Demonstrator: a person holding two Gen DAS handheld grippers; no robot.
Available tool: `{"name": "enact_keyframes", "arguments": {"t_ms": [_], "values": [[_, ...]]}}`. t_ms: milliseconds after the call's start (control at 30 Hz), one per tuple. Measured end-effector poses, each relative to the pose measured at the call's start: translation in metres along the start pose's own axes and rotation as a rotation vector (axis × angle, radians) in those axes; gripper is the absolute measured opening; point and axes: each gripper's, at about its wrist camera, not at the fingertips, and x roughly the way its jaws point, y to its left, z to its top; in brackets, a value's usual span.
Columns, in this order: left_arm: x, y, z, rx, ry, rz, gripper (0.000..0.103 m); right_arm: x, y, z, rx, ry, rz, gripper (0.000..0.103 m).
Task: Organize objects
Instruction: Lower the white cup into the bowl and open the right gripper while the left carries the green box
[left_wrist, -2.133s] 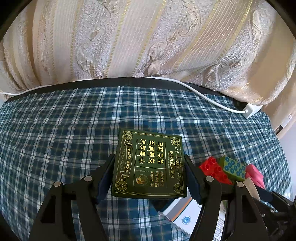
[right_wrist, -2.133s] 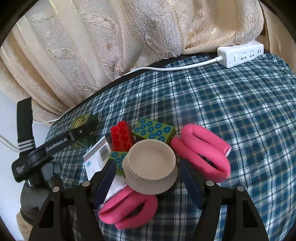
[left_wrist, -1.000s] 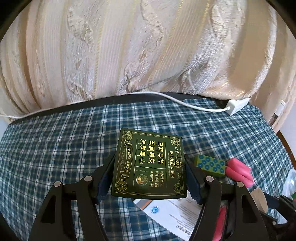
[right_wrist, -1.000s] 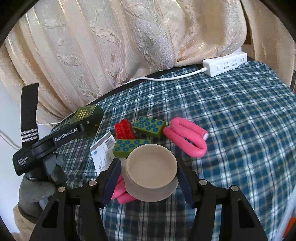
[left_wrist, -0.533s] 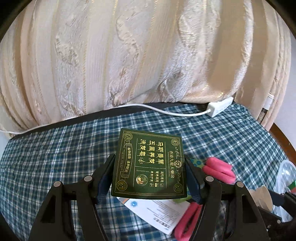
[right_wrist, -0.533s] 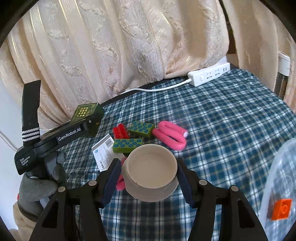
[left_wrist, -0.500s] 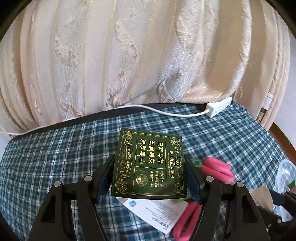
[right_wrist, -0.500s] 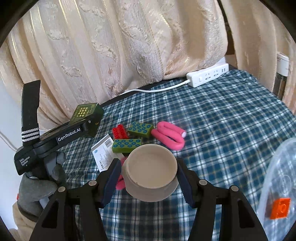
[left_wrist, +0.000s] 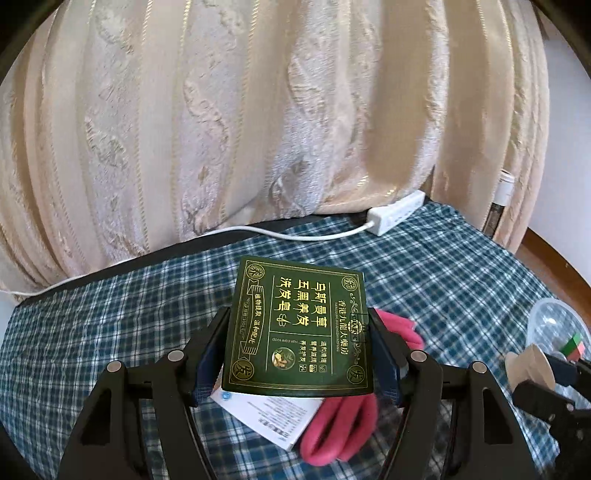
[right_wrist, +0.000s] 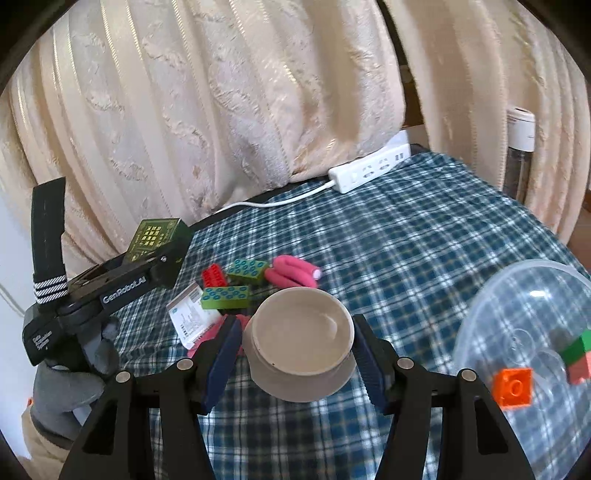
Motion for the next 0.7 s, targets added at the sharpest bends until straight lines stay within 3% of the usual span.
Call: {"name": "enact_keyframes", "arguments": {"t_ms": [700], "values": [[-0.025,-0.065,-0.014,0.119,-0.004,-0.080,0.070,-0.043,-0.066,-0.014,0.096,-0.073,-0.101,0.063]]}}
